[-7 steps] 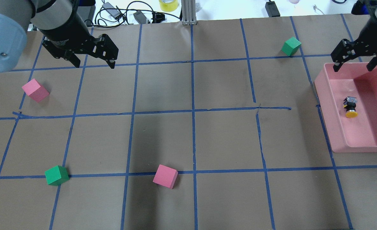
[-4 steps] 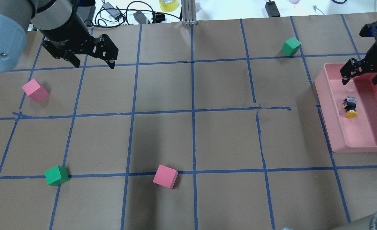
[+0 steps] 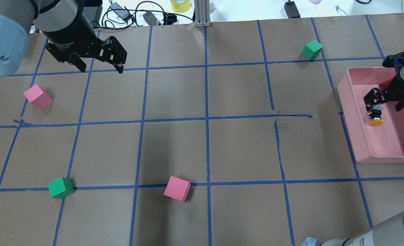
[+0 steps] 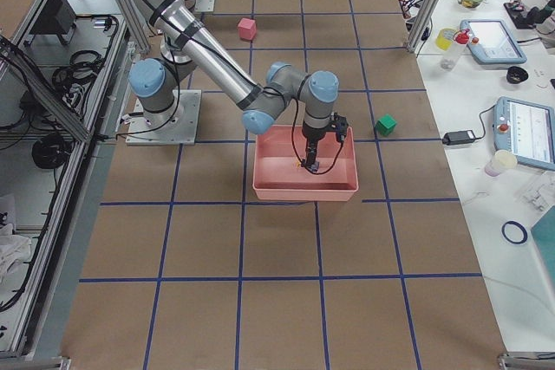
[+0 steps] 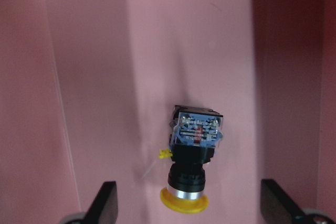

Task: Align button upright
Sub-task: 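Move the right gripper over the pink bin toward the yellow-capped button, then close the right gripper on the button's black body and lift it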

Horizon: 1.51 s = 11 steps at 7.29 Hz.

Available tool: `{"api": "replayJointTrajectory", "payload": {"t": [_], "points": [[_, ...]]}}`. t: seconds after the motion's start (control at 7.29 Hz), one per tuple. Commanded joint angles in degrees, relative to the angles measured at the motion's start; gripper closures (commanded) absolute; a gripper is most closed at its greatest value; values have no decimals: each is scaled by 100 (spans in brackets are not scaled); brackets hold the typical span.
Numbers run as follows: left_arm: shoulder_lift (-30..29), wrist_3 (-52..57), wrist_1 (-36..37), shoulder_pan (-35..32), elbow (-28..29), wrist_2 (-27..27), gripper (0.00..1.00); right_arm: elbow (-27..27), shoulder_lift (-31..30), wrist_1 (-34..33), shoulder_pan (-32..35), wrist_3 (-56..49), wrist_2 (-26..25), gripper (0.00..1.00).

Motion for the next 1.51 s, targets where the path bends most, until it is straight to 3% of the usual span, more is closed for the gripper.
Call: {"api": "replayJointTrajectory", "payload": {"t": [0.0, 0.41, 0.55, 0.82, 1.37], "points": [[9, -41, 0, 0, -7, -2, 0, 11, 323, -345, -35, -19, -70, 5], [0, -50, 9, 0, 1, -2, 0, 20, 517, -364, -35, -10, -168, 16], [0, -50, 9, 0, 1, -2, 0, 20, 544, -355, -35, -10, -159, 25], [0, -41, 9, 0, 1, -2, 0, 20, 545, -285, -35, 34, -185, 100], [9, -41, 9, 0, 10, -2, 0, -190, 81, -6, -26, 165, -142, 100]]}}
